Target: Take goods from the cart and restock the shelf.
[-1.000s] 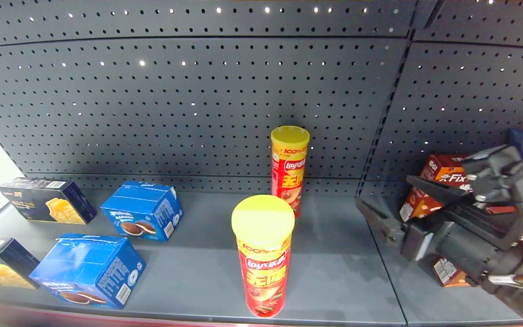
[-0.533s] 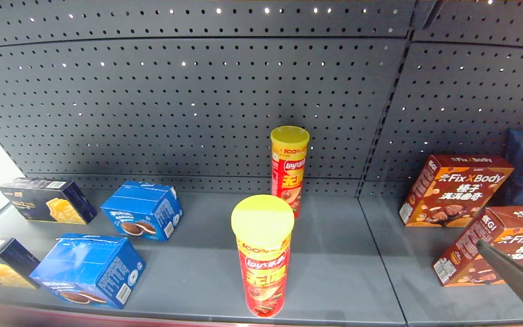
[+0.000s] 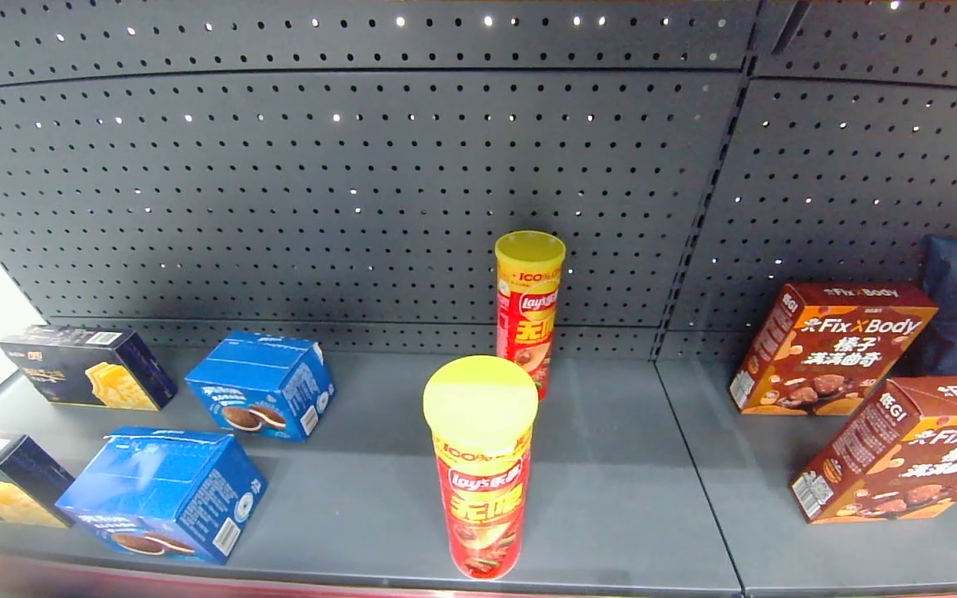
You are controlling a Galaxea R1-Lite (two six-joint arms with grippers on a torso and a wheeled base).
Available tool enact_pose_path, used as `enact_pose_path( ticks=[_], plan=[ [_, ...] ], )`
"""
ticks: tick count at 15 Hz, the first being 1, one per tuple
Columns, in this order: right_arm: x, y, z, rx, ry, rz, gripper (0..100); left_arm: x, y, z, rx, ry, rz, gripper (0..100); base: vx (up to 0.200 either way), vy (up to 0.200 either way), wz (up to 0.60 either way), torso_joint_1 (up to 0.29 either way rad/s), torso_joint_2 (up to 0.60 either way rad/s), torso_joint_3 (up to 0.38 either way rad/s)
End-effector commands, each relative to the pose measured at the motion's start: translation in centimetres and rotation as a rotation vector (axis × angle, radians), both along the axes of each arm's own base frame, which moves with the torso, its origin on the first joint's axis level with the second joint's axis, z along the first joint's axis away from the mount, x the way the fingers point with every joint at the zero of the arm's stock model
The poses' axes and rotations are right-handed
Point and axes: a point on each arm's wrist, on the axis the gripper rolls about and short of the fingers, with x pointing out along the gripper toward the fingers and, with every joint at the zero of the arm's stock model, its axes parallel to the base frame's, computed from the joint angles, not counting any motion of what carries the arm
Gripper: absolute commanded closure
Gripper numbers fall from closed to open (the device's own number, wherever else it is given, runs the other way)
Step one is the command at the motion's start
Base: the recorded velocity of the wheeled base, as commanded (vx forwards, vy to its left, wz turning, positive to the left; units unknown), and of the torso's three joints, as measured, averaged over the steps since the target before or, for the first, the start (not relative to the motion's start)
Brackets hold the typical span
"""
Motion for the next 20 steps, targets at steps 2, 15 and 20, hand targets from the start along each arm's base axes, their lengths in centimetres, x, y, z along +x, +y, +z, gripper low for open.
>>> enact_pose_path(
  ticks=[2,15,20],
  plan=[
    [-1.9,0.2,-2.0,0.022,-0.028,0.054,0,0.0,0.0,0.0,0.000,0.000,-0.001,0,0.000,0.000,0.00,0.000,0.00,0.000],
    [-3.2,0.1,-3.8,0.012,-0.026,-0.002,0,0.0,0.0,0.0,0.000,0.000,-0.001,0,0.000,0.000,0.00,0.000,0.00,0.000],
    [-3.2,0.1,-3.8,0.012,-0.026,-0.002,0,0.0,0.1,0.0,0.012,0.002,-0.125,0,0.000,0.000,0.00,0.000,0.00,0.000]
  ],
)
